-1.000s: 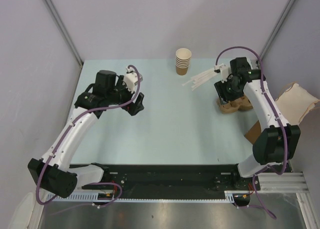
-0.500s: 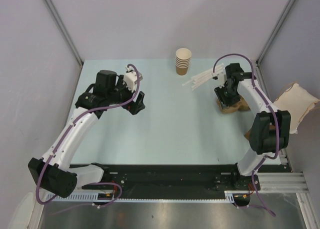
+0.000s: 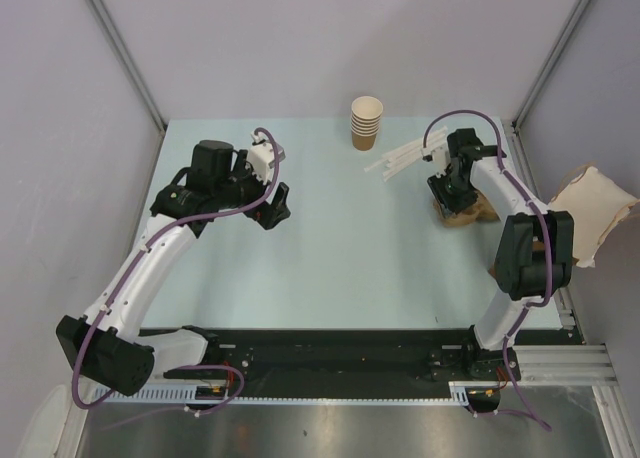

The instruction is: Pack the takeout coffee

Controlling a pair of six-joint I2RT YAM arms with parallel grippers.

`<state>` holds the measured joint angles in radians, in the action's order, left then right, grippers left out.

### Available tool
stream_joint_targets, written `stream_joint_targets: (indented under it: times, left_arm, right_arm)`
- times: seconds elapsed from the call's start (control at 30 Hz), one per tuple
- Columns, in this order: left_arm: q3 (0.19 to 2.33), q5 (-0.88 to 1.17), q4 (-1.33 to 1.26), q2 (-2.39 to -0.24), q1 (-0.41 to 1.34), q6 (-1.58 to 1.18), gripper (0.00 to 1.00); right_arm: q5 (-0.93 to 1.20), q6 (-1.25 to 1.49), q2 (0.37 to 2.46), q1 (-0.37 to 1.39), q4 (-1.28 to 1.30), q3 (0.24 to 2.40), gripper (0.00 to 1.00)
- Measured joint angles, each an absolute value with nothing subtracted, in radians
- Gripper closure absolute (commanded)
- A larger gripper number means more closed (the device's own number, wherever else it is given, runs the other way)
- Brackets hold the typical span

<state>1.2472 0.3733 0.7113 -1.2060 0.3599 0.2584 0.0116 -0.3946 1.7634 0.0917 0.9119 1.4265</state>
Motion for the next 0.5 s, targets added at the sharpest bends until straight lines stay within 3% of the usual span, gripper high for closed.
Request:
stream_joint_targets:
  times: [0.5]
  left_arm:
    - [1.247,0.373,0.704,-1.21,0.36,0.252,0.0]
  right_arm:
    - [0.011,-0.398,1.794,0.089,0.897,1.427,0.63]
